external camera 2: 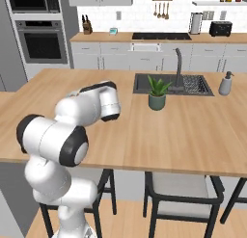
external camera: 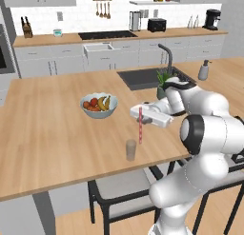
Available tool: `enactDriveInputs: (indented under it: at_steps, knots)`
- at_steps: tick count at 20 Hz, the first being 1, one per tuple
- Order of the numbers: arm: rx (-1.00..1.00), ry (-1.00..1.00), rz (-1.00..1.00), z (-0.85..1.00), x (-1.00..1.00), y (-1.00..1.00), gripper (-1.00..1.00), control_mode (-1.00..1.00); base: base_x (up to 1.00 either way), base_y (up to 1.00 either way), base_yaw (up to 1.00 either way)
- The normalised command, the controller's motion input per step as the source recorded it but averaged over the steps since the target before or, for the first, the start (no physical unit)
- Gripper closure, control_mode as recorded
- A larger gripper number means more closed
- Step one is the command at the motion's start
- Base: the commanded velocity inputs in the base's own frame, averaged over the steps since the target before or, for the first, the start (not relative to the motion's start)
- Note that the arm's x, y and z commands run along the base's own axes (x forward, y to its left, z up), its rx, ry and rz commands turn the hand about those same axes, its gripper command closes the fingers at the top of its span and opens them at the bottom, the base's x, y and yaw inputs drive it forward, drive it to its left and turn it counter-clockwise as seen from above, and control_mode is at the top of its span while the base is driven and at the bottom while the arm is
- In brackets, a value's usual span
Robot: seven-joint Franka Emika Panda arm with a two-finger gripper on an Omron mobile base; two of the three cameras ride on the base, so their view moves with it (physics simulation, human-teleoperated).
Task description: Take a straw from the drawer in front and place it inside the glass cup on the dining counter.
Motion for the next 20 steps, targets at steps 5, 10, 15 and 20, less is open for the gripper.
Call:
enactDriveInputs:
  at_steps: [5, 10, 15, 20]
  knots:
    - [0.03, -0.01, 0.06, -0.1, 0.02, 0.0, 1.0, -1.0, 0.0, 0.0, 0.0]
    - [0.01, -0.02, 0.06, -0.04, 0.2, 0.0, 1.0, -1.0, 0.0, 0.0, 0.0]
    - [0.0, -0.02, 0.05, -0.06, 0.16, 0.01, 1.0, -1.0, 0.0, 0.0, 0.0]
    - [0.0, -0.01, 0.03, -0.17, 0.0, 0.1, 1.0, -1.0, 0.0, 0.0, 0.0]
